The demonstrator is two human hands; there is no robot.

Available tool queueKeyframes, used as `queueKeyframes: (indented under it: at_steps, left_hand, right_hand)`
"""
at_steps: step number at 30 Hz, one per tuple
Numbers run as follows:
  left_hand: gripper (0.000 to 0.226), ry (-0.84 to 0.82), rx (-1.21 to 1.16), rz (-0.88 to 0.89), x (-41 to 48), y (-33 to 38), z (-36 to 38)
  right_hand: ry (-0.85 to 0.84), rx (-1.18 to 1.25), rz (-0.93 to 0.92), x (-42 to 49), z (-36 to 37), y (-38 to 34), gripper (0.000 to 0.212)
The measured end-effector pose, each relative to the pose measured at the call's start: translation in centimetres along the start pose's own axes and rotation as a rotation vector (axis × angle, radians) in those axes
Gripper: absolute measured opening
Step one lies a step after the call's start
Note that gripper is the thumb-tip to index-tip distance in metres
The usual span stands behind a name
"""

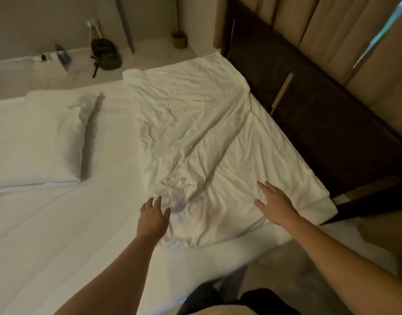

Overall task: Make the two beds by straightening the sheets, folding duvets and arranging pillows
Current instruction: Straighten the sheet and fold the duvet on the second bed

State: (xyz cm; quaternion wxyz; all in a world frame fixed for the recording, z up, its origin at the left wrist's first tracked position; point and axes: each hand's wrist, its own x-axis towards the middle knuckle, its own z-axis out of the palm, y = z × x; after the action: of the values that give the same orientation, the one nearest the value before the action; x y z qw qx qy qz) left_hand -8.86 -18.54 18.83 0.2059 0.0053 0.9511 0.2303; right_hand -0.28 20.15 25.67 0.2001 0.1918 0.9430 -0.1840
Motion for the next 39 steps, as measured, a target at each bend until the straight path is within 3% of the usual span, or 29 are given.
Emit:
queueKeyframes:
  at_steps: [11, 17, 23, 30, 34, 37, 39]
  left_hand:
    - [0.072, 0.095, -0.089, -0.369, 2.5, 0.2, 2.1]
    - [0.08, 0.157, -0.163, -0.567, 4.0, 0.0, 6.7]
    - [0.096, 0.225, -0.243, -0.619, 7.5, -2.6, 12.6]
    - [0.099, 0.499, -0.224, -0.643, 10.3, -5.8, 16.2]
    - [0.101, 0.491, -0.331, -0.712, 11.4, -7.9, 16.5]
    - [0.086, 0.443, -0.49, -0.799, 11.9, -9.3, 16.2]
    - [0.05, 0.377, -0.424, -0.768, 12.0, -10.3, 16.4]
  right_hand:
    - [-0.204, -0.27, -0.376, 19.6, -1.6, -4.9, 0.068]
    - [-0.231, -0.339, -0.617, 29.0, 0.1, -9.9, 0.065]
    - [-0.201, -0.377, -0.682, 35.6, 4.3, -13.4, 0.064]
    - [-0.106, -0.393, -0.822, 40.1, 8.6, -16.6, 0.058]
    - [-0.103, -0.333, -0.809, 42.3, 10.9, -19.3, 0.06]
    - [-0.092, -0.337, -0.743, 43.9, 12.4, -20.3, 0.051]
    - [-0.042, -0.363, -0.699, 44.6, 13.3, -20.3, 0.03]
